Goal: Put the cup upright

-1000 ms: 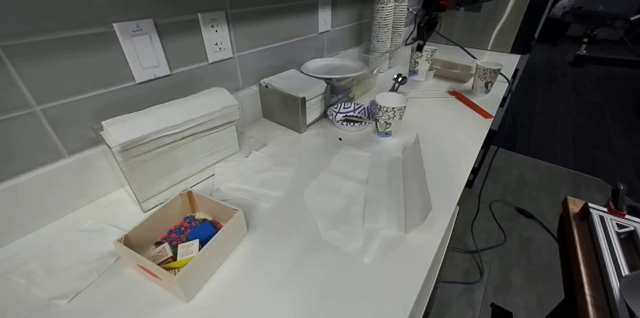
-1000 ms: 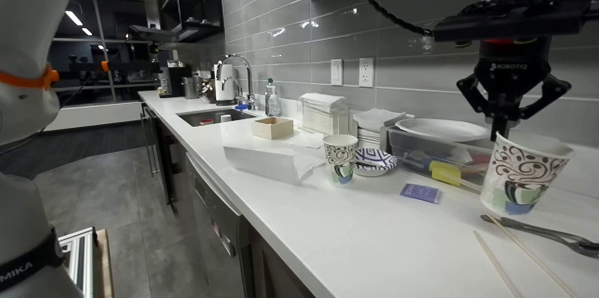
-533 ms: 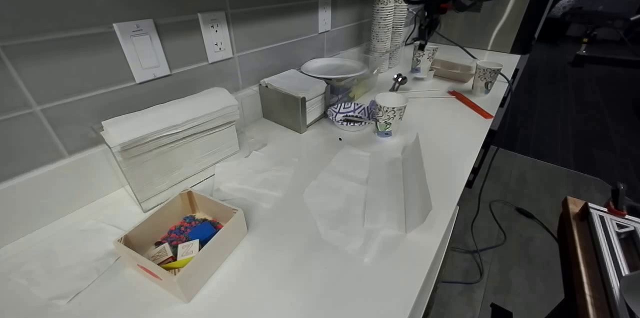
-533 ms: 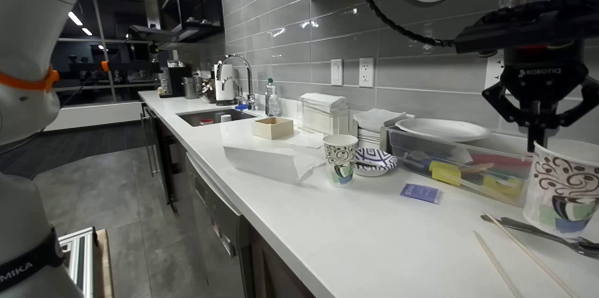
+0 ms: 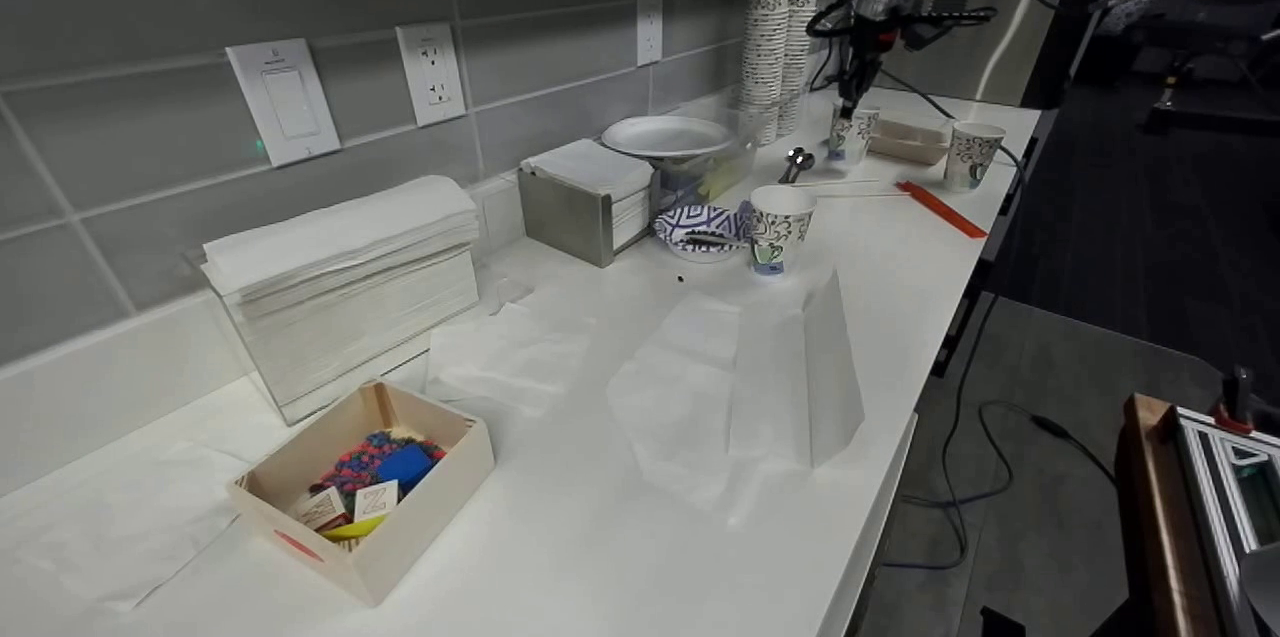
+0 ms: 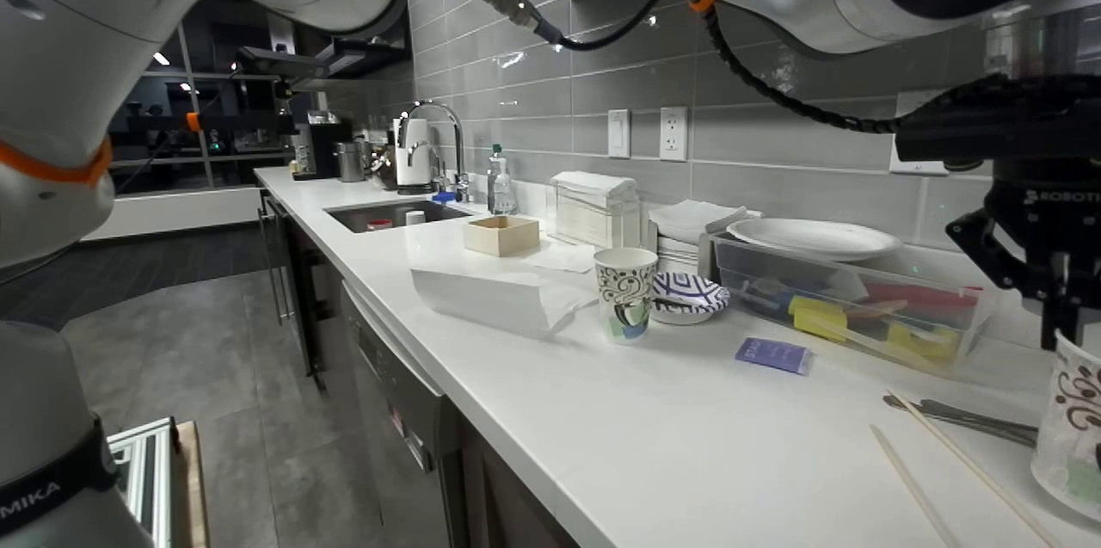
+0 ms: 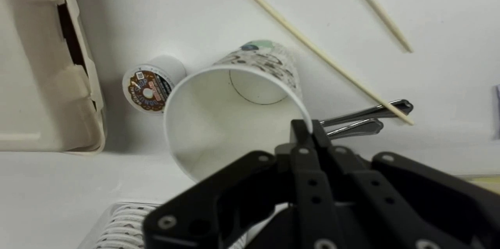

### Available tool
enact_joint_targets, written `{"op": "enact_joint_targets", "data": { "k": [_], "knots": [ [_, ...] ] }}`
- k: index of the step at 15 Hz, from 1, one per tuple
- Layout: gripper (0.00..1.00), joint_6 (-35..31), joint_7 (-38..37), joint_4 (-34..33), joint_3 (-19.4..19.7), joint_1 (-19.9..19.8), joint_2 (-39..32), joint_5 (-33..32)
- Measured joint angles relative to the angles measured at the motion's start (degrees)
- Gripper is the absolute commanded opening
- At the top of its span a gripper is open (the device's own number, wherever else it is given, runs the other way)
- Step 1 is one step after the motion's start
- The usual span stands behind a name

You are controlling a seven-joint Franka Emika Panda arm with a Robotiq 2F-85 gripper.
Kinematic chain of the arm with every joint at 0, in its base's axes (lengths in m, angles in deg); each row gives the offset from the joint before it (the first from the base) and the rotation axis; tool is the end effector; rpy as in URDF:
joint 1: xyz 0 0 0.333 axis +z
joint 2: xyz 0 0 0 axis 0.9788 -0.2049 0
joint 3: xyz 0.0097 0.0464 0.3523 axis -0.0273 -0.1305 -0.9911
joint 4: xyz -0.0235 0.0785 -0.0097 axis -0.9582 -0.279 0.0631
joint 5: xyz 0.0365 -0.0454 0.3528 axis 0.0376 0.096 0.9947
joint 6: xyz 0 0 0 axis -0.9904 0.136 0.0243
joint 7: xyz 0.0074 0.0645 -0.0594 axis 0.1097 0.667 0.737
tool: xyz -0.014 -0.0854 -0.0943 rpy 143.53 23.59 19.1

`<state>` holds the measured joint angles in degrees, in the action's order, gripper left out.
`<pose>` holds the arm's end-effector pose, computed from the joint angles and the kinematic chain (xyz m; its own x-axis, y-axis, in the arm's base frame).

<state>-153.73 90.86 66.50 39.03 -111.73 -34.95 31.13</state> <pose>0.5865 -0.4939 0.4104 0.9802 -0.1354 0.1447 -0.1524 -0.9818 0.1135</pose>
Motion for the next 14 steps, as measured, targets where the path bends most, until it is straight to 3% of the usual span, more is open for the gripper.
{"op": "enact_joint_targets", "data": {
  "k": [3, 4, 6, 14],
  "knots": [
    [0.01, 0.0, -0.1, -2.4, 0.4, -0.3, -2.2, 0.0],
    [0.28, 0.0, -0.1, -3.1, 0.4, -0.4, -2.9, 0.0],
    [0.36, 0.0, -0.2, -4.2, 0.4, -0.4, -4.0, 0.0],
    [0.95, -0.4, -1.1, -5.2, 2.1, 1.0, -1.8, -0.2]
  ]
}}
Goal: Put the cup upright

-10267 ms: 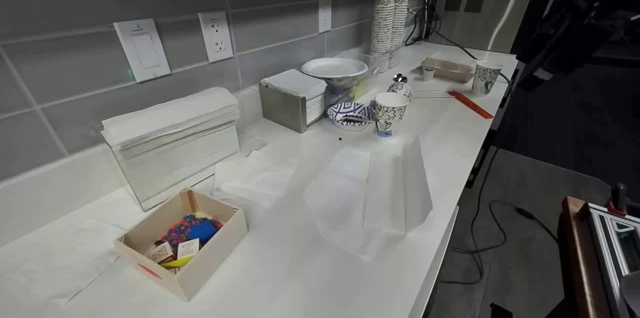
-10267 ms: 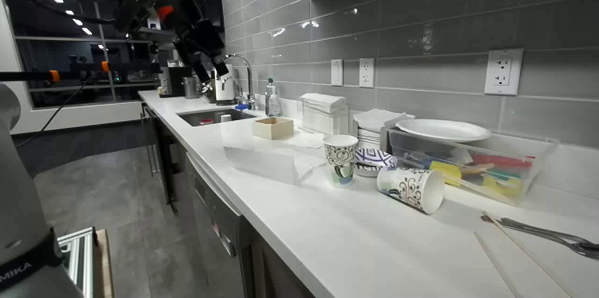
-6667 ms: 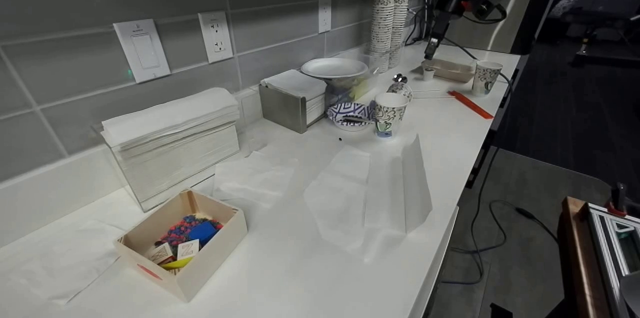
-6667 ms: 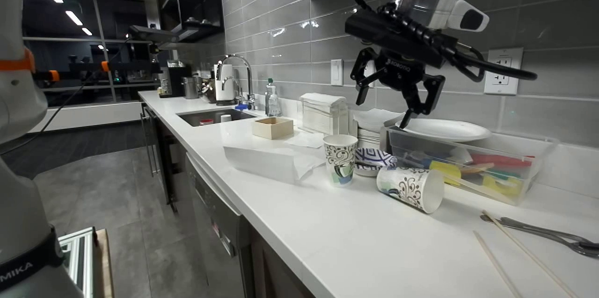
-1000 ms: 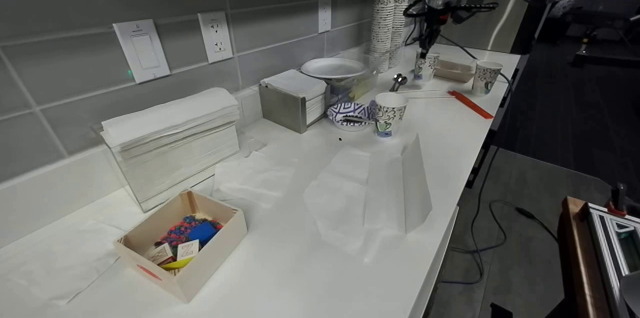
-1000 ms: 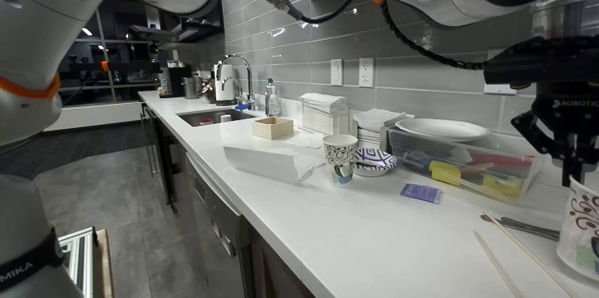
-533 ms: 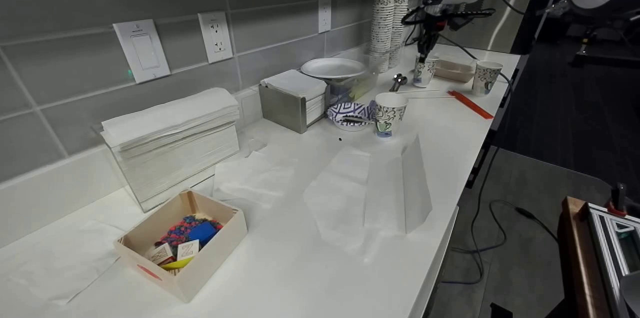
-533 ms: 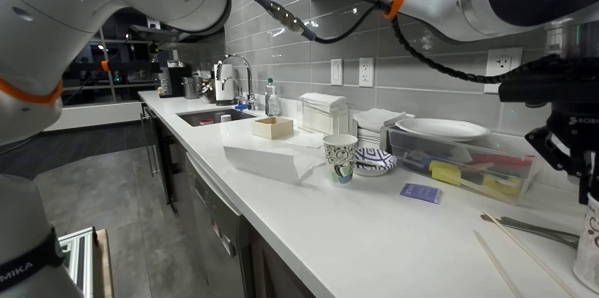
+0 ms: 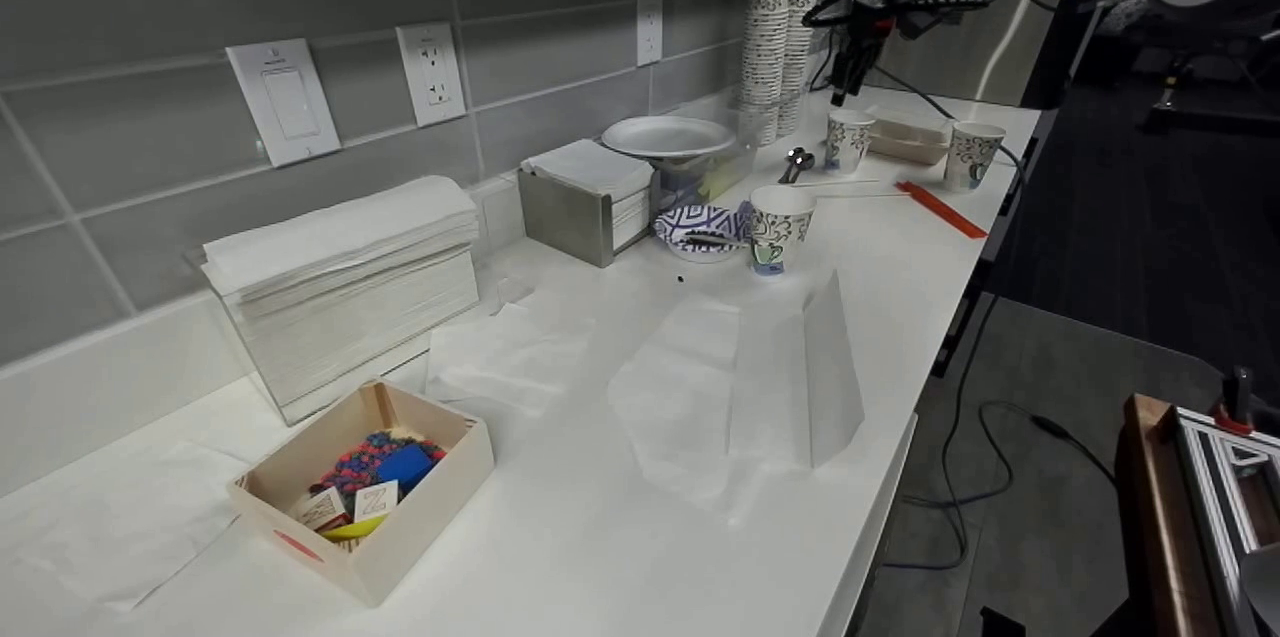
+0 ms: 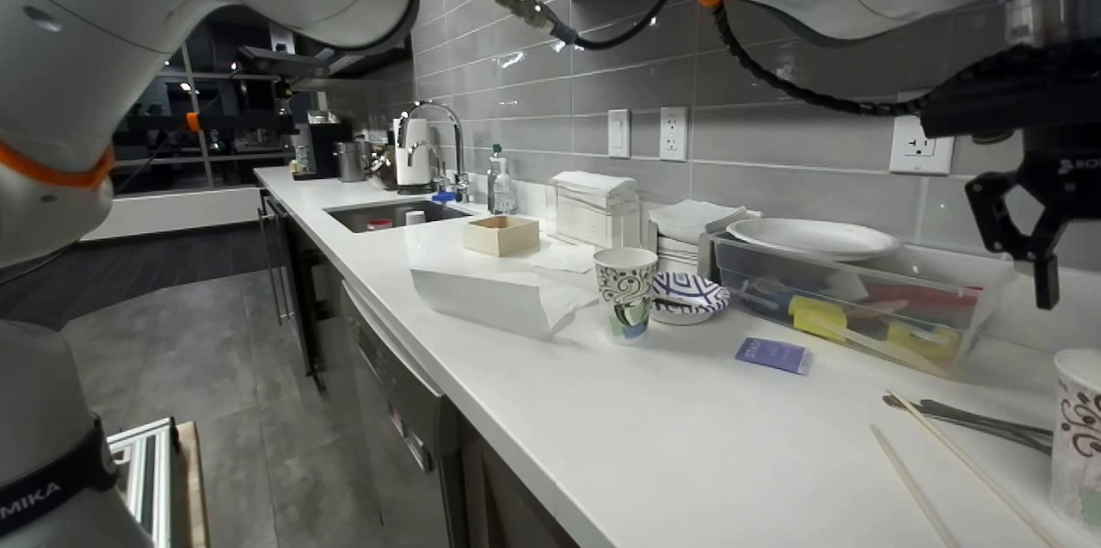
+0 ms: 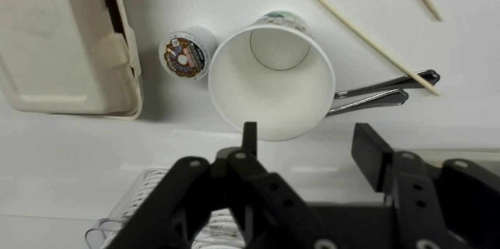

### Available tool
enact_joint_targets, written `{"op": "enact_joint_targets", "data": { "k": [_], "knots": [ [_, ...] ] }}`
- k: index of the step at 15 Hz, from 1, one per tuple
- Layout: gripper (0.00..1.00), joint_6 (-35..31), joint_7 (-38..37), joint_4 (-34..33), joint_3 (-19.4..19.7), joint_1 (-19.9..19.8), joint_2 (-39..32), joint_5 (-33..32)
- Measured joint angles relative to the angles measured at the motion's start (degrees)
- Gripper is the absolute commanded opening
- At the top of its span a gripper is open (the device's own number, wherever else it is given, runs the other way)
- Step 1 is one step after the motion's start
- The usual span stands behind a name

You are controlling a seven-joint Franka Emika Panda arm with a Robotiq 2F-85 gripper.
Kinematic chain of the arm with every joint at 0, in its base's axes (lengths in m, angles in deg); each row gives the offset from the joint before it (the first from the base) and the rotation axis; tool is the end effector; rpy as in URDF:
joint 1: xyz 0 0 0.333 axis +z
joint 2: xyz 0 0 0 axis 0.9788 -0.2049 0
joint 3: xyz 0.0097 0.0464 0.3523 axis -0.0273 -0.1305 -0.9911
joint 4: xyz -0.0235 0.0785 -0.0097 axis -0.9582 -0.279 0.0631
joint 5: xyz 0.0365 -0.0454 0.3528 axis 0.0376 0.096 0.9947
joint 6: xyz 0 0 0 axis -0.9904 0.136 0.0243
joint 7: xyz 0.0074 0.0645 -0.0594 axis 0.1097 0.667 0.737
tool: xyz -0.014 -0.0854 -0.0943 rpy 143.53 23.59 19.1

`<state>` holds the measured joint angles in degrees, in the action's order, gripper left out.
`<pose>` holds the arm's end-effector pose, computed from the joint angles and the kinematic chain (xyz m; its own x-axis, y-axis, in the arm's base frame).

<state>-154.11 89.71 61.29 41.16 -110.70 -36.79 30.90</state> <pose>0.5977 -0.5019 0.4313 0.9729 -0.1383 0.1852 -0.1711 -0.9696 0.1750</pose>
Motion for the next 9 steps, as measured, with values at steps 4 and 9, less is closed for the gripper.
{"op": "enact_joint_targets", "data": {
  "k": [4, 9],
  "knots": [
    [1.00, 0.5, -1.5, 5.1, 0.9, 1.8, 5.9, 0.1],
    [1.00, -4.8, -1.9, 17.7, -1.4, 3.3, 14.6, 5.0]
  ]
}}
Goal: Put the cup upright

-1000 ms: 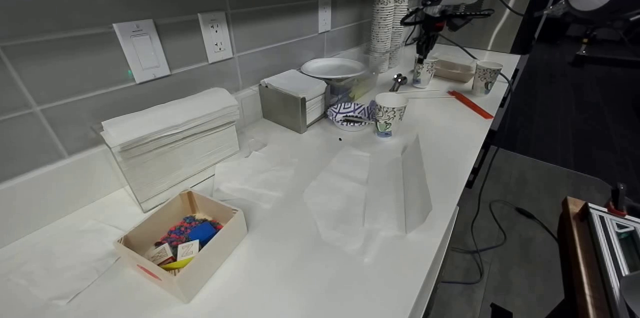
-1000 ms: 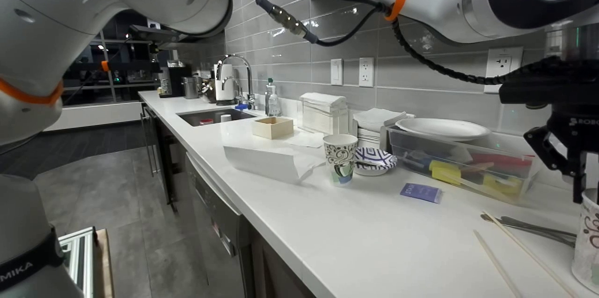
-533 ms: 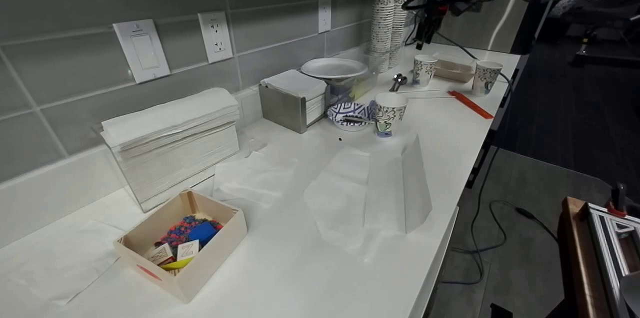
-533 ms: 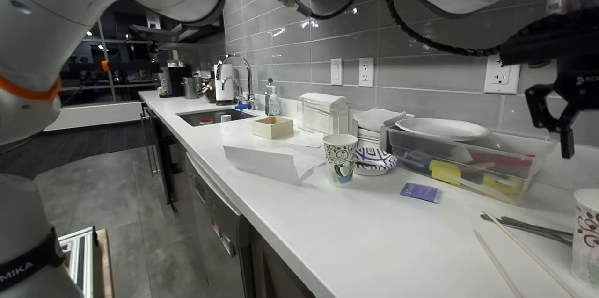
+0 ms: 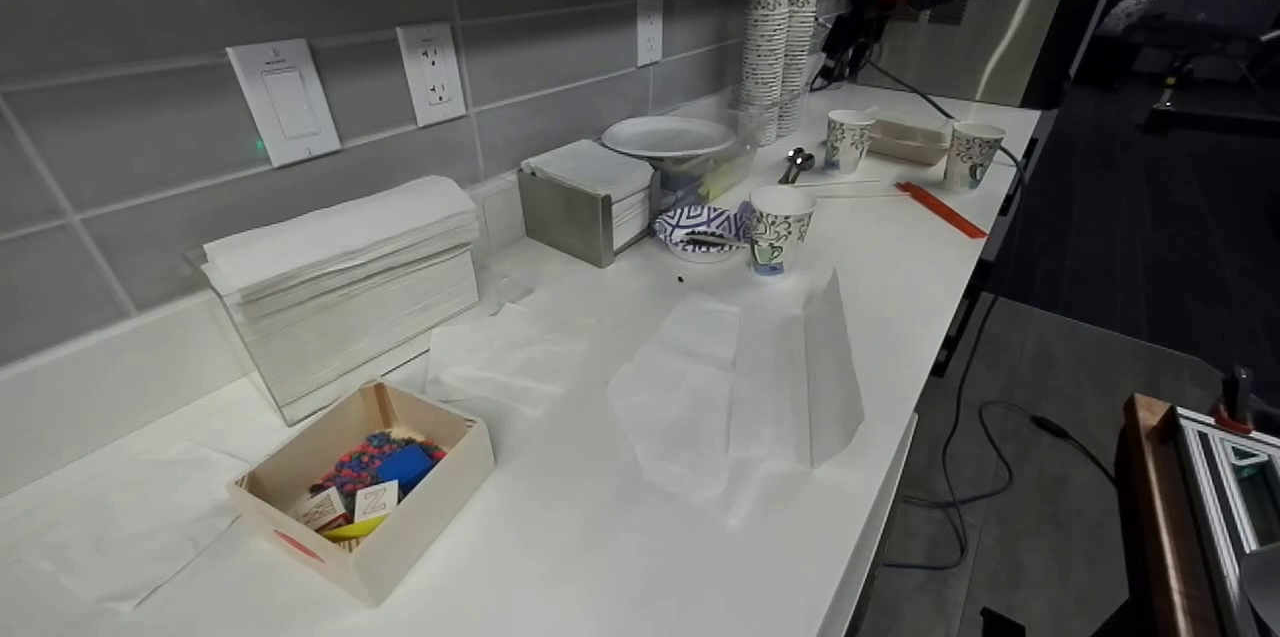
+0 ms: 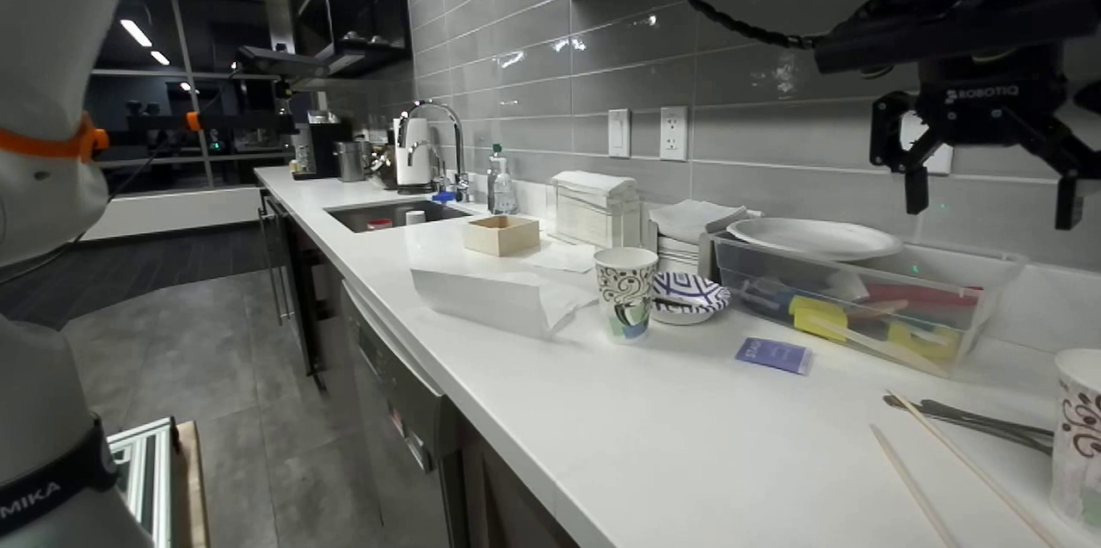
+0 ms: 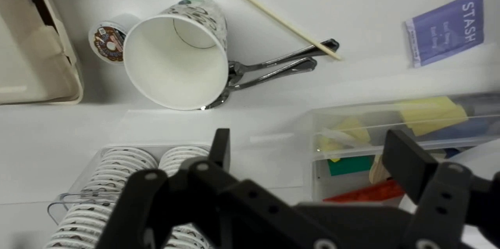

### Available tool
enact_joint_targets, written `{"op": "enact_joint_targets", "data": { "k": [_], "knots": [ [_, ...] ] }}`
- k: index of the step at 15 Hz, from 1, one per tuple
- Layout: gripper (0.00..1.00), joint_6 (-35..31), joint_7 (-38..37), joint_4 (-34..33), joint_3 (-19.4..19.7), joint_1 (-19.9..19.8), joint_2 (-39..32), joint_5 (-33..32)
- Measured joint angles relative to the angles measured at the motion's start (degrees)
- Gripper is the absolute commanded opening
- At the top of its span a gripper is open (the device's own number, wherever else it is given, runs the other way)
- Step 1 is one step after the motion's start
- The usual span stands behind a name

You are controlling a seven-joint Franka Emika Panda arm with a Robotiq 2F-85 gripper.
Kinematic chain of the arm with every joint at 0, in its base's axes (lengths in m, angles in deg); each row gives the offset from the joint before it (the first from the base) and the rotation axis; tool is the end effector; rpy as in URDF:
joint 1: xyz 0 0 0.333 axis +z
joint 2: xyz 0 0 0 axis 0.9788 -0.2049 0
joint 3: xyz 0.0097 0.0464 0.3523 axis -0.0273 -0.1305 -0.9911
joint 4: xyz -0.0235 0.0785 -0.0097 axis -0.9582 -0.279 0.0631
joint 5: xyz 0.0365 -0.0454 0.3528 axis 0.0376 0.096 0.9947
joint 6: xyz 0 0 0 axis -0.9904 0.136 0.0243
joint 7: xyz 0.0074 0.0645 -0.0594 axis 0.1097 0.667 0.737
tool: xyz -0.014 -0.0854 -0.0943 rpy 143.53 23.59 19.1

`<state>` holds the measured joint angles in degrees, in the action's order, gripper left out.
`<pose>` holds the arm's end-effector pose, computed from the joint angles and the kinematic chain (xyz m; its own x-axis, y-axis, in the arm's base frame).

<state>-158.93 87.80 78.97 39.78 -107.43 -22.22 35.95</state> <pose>0.5777 -0.4365 0.4842 0.9421 -0.1794 0.2833 -0.2045 -0.9769 0.0614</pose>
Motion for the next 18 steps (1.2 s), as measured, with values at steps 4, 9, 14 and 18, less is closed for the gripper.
{"op": "enact_joint_targets", "data": {
  "k": [4, 9, 14, 18],
  "knots": [
    [1.00, -3.9, -0.4, 10.3, 0.7, 1.1, 7.9, -0.5],
    [1.00, 1.6, -4.9, 23.3, 2.8, 4.2, 21.4, -10.1],
    [1.00, 20.3, -8.2, 30.0, 2.9, 8.3, 34.9, -14.2],
    [1.00, 21.7, -8.3, 31.5, 3.0, 8.9, 37.0, -14.3]
  ]
}}
